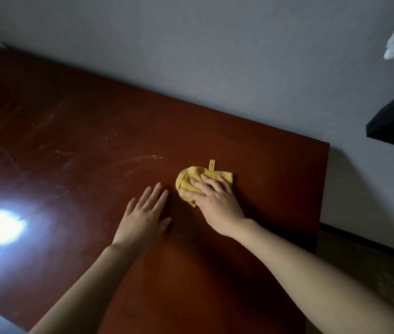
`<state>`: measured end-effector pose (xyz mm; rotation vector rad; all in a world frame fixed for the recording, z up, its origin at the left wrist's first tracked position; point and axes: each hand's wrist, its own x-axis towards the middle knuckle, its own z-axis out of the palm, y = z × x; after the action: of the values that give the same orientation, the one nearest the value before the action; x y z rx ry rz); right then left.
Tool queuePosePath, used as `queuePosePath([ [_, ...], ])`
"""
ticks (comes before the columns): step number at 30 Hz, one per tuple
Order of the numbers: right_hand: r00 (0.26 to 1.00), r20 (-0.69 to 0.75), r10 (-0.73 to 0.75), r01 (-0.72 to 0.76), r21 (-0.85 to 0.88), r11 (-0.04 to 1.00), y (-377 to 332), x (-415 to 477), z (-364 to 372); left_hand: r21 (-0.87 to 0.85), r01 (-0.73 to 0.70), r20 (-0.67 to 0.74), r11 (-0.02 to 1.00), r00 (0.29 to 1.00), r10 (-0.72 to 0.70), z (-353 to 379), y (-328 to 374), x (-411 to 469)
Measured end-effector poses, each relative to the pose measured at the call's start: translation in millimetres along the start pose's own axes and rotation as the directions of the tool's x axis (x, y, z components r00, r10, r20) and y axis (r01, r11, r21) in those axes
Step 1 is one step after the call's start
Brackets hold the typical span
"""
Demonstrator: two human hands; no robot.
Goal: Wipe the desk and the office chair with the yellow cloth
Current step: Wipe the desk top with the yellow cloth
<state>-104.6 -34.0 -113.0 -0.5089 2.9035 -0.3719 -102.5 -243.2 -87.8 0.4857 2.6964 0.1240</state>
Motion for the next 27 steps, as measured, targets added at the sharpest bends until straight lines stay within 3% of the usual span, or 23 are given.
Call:
queuePosePath([
  [4,0.997,0.016,-0.075,0.075,-0.002,0.997,14.8,-43.2,0.9,0.030,0.034,0.101,0.999,0.994,-0.036,0.1,4.9,0.6],
  [10,0.994,0.063,-0.085,0.088,-0.053,0.995,57.6,-77.5,-13.6,0.088,0.029,0.122,0.996,0.992,-0.040,-5.1,6.0,3.6],
  [19,0.965,0.021,0.262,-0.260,-0.059,0.964,143.3,-59.4,-47.6,0.152,-0.006,0.100,0.988,0.995,-0.009,-8.6,1.0,3.9],
  [27,0.895,-0.058,0.441,-0.445,-0.084,0.892,138.0,37.2,-55.6,0.136,-0.030,0.077,0.990,0.997,0.020,-11.5,3.3,2.9],
])
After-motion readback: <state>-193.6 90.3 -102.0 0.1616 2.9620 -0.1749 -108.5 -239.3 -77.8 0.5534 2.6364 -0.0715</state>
